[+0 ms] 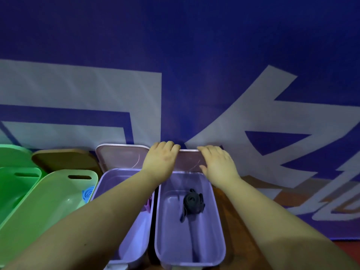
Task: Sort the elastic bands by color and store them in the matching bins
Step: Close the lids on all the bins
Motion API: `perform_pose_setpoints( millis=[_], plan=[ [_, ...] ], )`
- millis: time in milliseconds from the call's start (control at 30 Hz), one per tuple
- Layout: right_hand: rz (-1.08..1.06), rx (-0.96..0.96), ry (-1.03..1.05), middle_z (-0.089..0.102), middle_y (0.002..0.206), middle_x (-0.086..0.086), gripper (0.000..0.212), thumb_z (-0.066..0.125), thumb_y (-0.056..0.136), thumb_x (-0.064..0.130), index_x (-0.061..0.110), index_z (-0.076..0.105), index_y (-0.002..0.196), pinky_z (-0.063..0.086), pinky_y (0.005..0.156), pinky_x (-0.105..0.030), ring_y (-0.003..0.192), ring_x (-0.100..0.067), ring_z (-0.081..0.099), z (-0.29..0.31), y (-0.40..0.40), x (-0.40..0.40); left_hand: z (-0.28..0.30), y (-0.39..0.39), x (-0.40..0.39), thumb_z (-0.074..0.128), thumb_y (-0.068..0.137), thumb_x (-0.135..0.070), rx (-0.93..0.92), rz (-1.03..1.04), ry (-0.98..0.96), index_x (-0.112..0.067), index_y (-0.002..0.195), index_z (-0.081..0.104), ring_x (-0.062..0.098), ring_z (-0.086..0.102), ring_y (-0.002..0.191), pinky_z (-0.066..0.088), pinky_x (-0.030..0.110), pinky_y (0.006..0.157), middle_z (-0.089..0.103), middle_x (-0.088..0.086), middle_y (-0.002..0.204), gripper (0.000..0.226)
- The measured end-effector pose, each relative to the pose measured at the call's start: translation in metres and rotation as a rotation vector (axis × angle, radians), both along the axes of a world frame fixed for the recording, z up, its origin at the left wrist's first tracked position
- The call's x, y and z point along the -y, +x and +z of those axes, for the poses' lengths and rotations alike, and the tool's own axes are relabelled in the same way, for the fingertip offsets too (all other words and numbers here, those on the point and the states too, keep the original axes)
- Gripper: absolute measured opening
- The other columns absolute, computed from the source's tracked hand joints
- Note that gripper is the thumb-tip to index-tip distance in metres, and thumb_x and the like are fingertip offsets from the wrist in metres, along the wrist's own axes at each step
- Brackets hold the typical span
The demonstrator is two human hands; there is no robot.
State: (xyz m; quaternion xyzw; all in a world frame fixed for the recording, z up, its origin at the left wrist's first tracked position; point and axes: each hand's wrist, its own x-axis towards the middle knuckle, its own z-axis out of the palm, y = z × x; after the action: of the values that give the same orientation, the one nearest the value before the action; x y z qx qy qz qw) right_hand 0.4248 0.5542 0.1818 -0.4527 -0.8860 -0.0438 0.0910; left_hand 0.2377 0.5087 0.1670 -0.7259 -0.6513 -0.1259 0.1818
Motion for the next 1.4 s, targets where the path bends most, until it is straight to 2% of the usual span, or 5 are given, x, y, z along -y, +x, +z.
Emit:
perform_pose_setpoints(
  millis=[233,833,1033,1200,1400],
  plan=[
    [0.023,0.109,0.298,0.057,0.071,-0.005,0.041,0.089,0.046,0.017,0.014,0.062,0.076,0.046,0.056,-0.033,0.065,-0.028,0.057,-0.012,-0.012,-0.024,-0.003,-0.009,-0.014,0.082,0.032,-0.01,-0.115,-0.043,-0.011,-0.016,0.066,0.059,0.021,0.05,0.046,0.039,0.025,0.052,0.05,-0.001,0.054,0.042],
    [0.12,-0.046,0.523,0.054,0.068,-0.008,0.032,0.082,0.05,0.007,0.009,0.057,0.07,0.042,0.051,-0.033,0.06,-0.03,0.054,0.069,0.03,0.032,0.079,0.011,0.048,0.072,0.058,-0.003,0.023,-0.212,0.251,-0.011,0.069,0.059,0.027,0.051,0.048,0.035,0.029,0.043,0.052,0.005,0.059,0.019],
    [0.05,-0.184,0.065,0.056,0.087,0.002,0.015,0.072,0.078,0.021,0.015,0.064,0.089,0.041,0.069,-0.03,0.091,-0.022,0.055,0.056,0.06,0.082,0.07,0.027,0.105,0.068,0.081,-0.018,0.517,-0.143,-0.113,-0.019,0.083,0.066,0.011,0.055,0.079,0.034,0.019,0.065,0.059,-0.008,0.081,0.003],
    [-0.162,-0.588,-0.545,0.052,0.123,0.009,0.072,0.078,0.069,0.048,0.022,0.052,0.131,0.039,0.087,-0.023,0.106,-0.008,0.049,0.032,0.071,0.108,0.036,0.029,0.128,0.082,0.069,-0.024,1.019,-0.057,-0.216,-0.026,0.071,0.065,0.007,0.057,0.08,0.038,0.008,0.066,0.065,-0.008,0.085,0.018],
    [-0.242,-0.774,-0.616,0.055,0.134,-0.004,0.069,0.077,0.074,0.04,0.014,0.052,0.133,0.041,0.09,-0.024,0.113,-0.015,0.053,0.007,0.058,0.126,0.013,0.036,0.142,0.079,0.075,-0.026,1.229,0.013,-0.271,-0.021,0.113,0.057,0.006,0.05,0.104,0.033,0.0,0.079,0.055,-0.004,0.119,0.045]
  ],
)
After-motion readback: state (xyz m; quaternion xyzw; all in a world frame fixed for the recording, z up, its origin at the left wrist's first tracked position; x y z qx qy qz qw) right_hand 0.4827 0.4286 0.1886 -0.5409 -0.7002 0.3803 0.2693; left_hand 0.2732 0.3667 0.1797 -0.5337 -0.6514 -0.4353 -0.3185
